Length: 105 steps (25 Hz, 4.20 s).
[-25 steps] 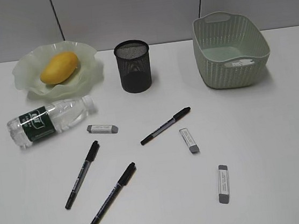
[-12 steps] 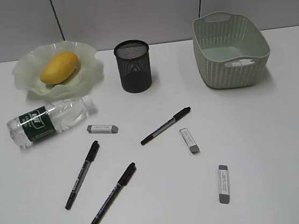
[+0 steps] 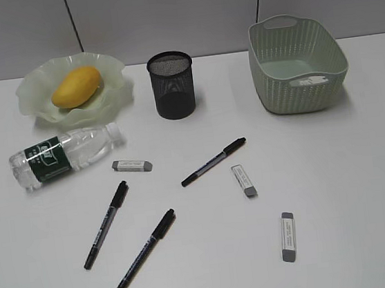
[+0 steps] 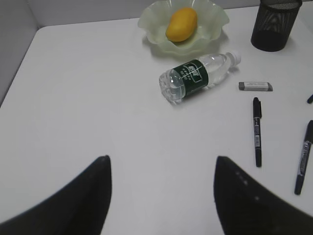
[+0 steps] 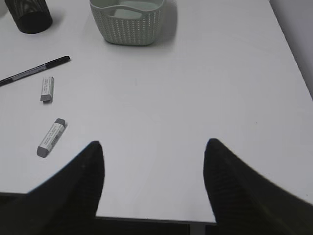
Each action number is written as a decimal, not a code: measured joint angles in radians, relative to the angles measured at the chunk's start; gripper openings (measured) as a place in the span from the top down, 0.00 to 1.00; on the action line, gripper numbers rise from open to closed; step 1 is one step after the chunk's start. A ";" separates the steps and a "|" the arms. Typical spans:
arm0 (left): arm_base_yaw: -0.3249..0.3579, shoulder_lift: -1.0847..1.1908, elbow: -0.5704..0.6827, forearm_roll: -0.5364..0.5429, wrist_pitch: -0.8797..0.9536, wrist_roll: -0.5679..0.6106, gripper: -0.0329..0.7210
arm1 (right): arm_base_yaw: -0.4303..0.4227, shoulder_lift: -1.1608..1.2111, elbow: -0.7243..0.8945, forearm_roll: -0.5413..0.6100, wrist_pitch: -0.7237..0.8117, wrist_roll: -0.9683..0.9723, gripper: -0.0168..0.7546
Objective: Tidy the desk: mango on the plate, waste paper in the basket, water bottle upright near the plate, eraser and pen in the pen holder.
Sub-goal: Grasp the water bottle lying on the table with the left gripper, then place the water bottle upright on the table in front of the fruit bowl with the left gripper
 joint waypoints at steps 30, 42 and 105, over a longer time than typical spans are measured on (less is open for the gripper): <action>-0.028 1.356 -0.747 -0.143 0.144 0.555 0.17 | -0.005 0.000 0.000 0.001 -0.006 0.002 0.32; -0.116 1.846 -0.931 -0.032 0.107 0.797 0.18 | -0.005 0.000 0.000 0.001 -0.007 0.002 0.32; -0.174 2.249 -1.207 -0.049 0.140 0.253 0.31 | -0.005 0.000 0.000 0.001 -0.008 0.002 0.32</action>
